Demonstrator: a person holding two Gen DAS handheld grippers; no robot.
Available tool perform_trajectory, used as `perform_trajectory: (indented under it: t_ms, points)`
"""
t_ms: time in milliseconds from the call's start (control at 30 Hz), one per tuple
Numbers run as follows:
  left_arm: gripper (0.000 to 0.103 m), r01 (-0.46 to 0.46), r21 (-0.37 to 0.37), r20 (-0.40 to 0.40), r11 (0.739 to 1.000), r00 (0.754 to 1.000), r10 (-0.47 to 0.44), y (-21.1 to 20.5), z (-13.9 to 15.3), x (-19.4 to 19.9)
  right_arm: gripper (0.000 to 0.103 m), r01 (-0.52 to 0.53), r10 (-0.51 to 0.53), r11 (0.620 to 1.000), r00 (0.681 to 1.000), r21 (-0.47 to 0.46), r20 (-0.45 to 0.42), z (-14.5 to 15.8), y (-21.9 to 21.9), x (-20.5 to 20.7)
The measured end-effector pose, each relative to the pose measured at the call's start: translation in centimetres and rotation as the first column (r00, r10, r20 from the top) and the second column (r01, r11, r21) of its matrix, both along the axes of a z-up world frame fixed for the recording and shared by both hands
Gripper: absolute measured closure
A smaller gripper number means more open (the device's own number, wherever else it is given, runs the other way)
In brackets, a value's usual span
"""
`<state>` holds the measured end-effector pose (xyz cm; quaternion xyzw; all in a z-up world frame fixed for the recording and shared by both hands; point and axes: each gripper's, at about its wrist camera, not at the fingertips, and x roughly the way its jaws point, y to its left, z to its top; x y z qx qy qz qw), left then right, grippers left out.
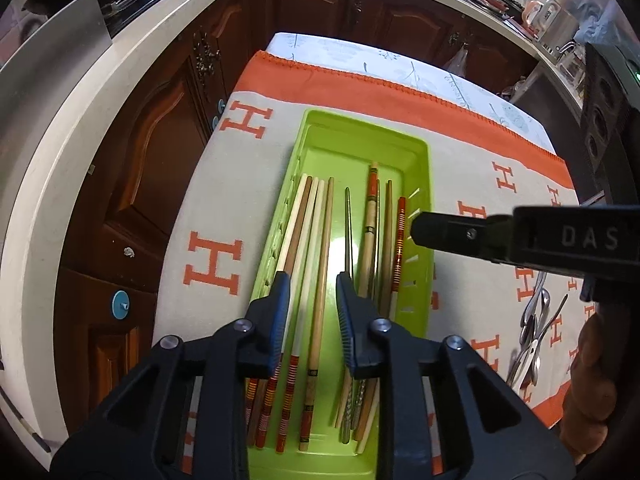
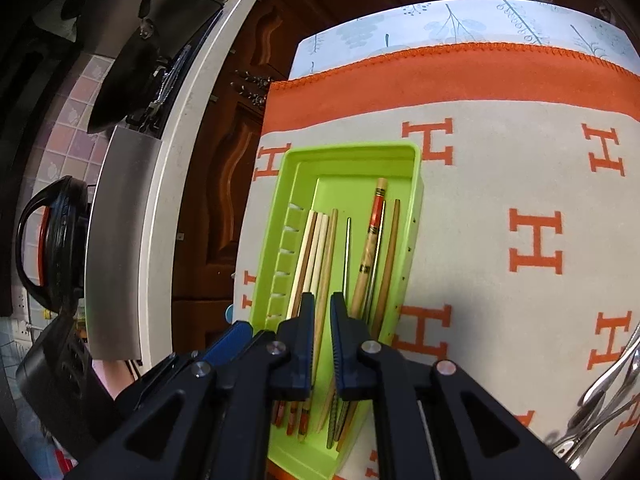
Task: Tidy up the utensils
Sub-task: 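Lower both chopsticks into the green tray and open both tools, then move both open tools back over the spoons and forks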
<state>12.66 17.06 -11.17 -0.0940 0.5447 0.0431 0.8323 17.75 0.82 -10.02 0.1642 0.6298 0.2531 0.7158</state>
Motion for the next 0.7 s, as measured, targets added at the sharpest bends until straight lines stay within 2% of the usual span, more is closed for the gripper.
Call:
perform_trajectory:
  t_ms: [367, 533, 700]
  points:
    - [0.082, 0.056, -0.021, 0.013, 0.998, 0.998, -0.056, -3.1, 1.4, -2.1, 0.095, -0.018, 0.027, 0.993, 0.997, -0.118, 0.076, 0.4, -3.4, -3.6]
    - [0.082, 0.132, -0.029, 0.012, 0.991, 0.991, -0.132, -6.7, 1.5, -3.5, 0.095, -0.013, 0.030, 0.986, 0.995, -0.165, 0.099, 0.1, -6.6, -6.0]
    - [0.082, 0.217, -0.041, -0.003, 0.975, 0.976, -0.217, -10.7, 1.3, -4.1, 0.095, 0.033, -0.009, 0.981, 0.992, -0.190, 0.125, 0.2, -11.3, -8.2]
